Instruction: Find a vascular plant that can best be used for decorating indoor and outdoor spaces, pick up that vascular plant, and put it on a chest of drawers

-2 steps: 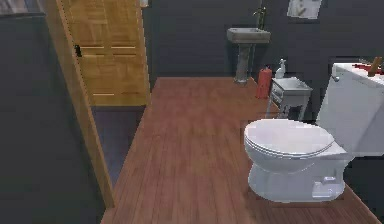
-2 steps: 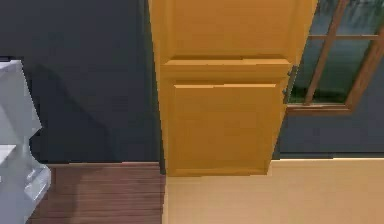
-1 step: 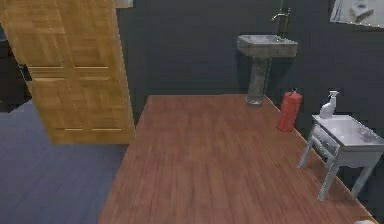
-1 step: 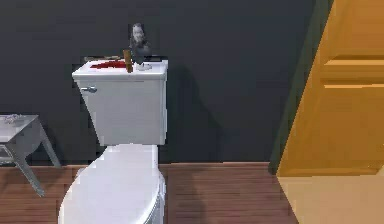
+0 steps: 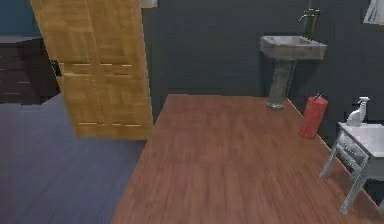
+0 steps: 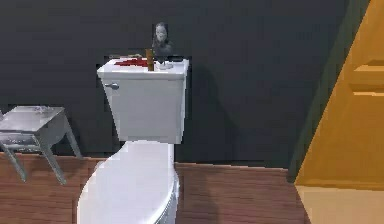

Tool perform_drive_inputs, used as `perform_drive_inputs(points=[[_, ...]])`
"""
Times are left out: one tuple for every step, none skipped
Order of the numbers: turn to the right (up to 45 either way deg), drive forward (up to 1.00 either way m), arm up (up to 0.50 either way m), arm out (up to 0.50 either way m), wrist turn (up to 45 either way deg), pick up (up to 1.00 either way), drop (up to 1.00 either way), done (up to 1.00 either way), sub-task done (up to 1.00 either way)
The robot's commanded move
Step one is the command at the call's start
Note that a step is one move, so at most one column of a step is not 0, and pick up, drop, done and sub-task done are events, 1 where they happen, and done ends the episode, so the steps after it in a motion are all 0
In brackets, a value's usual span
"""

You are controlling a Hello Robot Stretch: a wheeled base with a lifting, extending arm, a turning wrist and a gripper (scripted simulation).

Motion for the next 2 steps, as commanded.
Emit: perform_drive_inputs(points=[[0.0,0.65,0.0,0.0,0.0,0.0,0.0,0.0,0.0],[45.0,0.0,0.0,0.0,0.0,0.0,0.0,0.0,0.0]])
